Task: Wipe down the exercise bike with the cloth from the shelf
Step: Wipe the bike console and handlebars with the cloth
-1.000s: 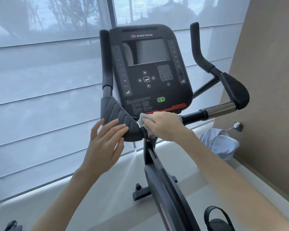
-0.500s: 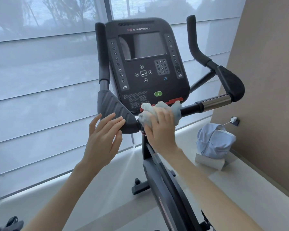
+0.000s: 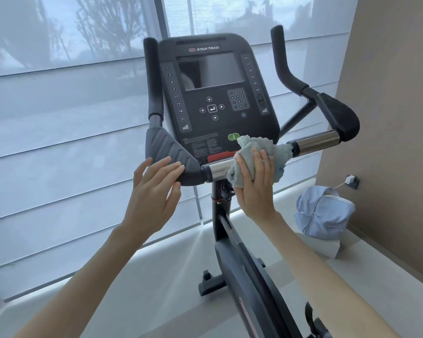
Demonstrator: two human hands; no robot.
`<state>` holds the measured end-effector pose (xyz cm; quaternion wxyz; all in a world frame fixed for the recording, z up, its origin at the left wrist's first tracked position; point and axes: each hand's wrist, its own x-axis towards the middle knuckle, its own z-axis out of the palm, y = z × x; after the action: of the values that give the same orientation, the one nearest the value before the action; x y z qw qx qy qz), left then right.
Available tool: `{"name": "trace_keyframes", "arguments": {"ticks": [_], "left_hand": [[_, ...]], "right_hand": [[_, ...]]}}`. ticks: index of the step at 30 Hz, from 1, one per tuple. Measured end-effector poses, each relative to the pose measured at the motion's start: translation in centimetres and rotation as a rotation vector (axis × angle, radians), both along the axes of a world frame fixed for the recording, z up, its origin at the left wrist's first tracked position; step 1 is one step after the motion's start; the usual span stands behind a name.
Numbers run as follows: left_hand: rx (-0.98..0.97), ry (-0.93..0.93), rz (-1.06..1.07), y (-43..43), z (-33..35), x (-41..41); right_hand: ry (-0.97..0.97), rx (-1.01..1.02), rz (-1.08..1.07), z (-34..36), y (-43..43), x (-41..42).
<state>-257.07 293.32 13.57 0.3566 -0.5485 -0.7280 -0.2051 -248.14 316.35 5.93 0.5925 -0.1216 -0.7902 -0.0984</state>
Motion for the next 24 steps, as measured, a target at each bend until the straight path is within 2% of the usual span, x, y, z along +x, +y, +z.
{"name": "trace_keyframes", "arguments": {"ticks": [5,11,16,24], "left_hand": [[0.055,0.067,-0.028,0.3,-1.0,-0.7],[0.136,0.073,-0.044,0.9,-2.0,-1.0],[0.168,0.093,-0.055,1.0,-2.4,-1.2],[0.114,0.065,-0.087,0.8,-1.2,-1.7]], "right_hand": [[0.057,0.212,-0.033,-0.2,-3.3,-3.7],[0.106,0.448,-0.010,0.8,1.4,-2.1],[0.032,0.412,0.021,1.5,4.9,0.6],[-0.109,0.315,0.173,4.3,-0.2,0.4]]}}
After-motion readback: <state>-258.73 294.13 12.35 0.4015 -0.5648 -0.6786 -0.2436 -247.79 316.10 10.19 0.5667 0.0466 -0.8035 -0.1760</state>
